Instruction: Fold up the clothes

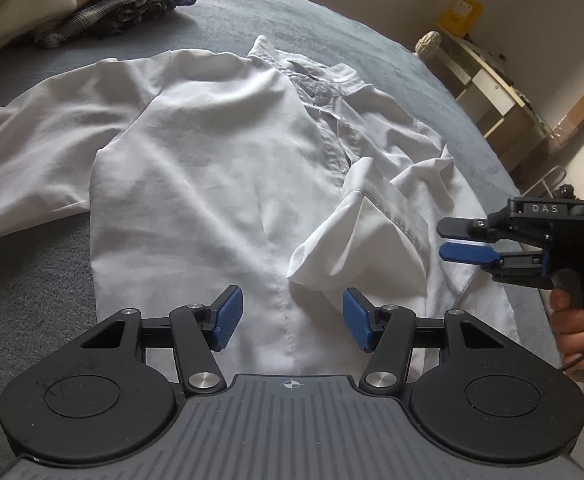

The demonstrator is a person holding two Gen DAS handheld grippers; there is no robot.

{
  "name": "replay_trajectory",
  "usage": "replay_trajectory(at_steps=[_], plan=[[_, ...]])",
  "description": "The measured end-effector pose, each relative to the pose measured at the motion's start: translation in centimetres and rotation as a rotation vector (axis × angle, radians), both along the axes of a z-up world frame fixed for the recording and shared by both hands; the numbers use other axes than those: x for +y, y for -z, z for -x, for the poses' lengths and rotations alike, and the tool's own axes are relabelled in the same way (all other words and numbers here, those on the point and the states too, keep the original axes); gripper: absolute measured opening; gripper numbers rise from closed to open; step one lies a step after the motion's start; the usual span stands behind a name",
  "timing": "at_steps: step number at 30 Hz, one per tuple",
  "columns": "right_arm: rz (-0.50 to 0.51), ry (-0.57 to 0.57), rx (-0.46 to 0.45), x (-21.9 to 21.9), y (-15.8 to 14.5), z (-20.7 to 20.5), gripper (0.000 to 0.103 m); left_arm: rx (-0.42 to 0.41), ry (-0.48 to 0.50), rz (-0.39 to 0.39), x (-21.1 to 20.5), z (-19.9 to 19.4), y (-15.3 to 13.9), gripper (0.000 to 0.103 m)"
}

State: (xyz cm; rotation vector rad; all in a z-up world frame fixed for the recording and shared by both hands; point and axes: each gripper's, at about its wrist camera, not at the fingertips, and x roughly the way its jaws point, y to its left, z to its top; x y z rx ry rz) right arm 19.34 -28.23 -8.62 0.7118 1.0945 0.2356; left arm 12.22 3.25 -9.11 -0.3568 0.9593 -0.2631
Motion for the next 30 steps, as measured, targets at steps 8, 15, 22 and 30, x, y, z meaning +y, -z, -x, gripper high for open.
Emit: replay_trajectory(at_steps=[8,15,22,30], plan=[[-0.146,0.032,0.061,0.1,3.4,-1.0,0.032,0.014,0.030,-0.019,-1.1,-0.2,1.1,0.055],[-0.196,-0.008,-0.037,0.6,2.5,-0.9,0.004,0.008,0.007,0.058,-0.3,-0.1,1.3,0.055],[-0.234,-0.209,-0.167,4.0,-1.2,0.1,0.004,0.010,-0.131,0.180,6.1,2.0,-0.2,0.055],[-0.195,-0.639,-0.236,11.9,-4.1,5.0,0.007,0.025,-0.356,0.272,13.6,5.6,-1.7,0.056]])
